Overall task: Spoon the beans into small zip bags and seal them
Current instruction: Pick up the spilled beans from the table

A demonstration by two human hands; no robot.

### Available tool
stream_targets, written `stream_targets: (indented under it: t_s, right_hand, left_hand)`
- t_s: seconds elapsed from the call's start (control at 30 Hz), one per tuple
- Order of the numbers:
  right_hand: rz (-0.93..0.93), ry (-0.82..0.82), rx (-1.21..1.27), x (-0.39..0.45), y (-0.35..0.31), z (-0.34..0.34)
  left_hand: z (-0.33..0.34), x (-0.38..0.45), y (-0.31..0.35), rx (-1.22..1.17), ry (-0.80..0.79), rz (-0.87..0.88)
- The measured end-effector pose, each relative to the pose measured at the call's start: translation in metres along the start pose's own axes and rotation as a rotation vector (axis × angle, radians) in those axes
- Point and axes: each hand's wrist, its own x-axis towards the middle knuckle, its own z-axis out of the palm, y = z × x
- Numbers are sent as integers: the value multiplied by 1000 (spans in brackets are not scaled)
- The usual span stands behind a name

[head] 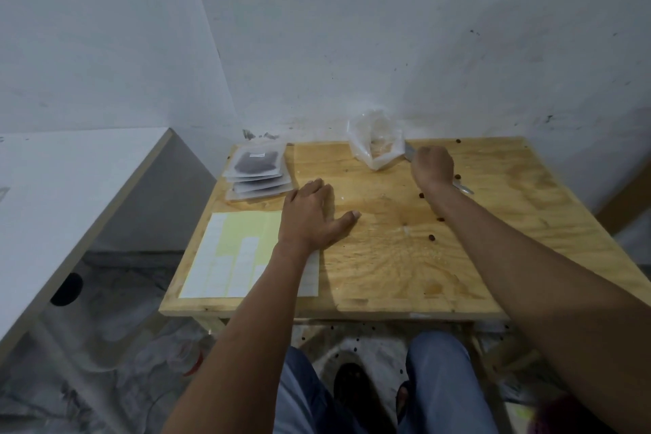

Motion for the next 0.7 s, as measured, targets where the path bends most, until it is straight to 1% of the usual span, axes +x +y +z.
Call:
stream_targets:
  t_s: [0.07, 0.1, 0.13, 0.2, 0.3, 0.37, 0.4, 0.43, 0.5, 0.57, 0.63, 0.7]
  right_hand:
    - [316, -54, 572, 3, -9, -5]
    - [408, -102, 799, 3, -10, -9]
    - [452, -147, 961, 3, -9, -12]
    - [482, -213, 1129, 1, -9, -19]
    - [490, -252, 1164, 2, -6, -28]
    - [462, -284, 1046, 6, -1, -33]
    - [437, -285, 933, 8, 2, -35]
    - [393, -262, 770, 9, 5, -36]
    - [210, -164, 310, 8, 14, -37]
    - [-60, -88, -118, 5, 27, -37]
    - [-239, -63, -364, 2, 38, -34]
    - [-304, -67, -499, 0, 47, -32]
  left_hand:
    - [1, 0, 0, 5, -7, -7]
    - [2, 1, -1, 10, -10, -9]
    - [2, 1, -1, 14, -11, -10]
    - [4, 1, -2, 20, -8, -11]
    - [4, 1, -2, 25, 4, -6]
    - [3, 0, -1, 22, 3, -5]
    - [2, 0, -1, 21, -3, -7]
    - [2, 0, -1, 22, -9, -10]
    - [3, 0, -2, 24, -17, -16]
    - [2, 0, -2, 28, -20, -17]
    - [2, 0, -1, 30, -24, -12]
    - [1, 0, -1, 29, -28, -9]
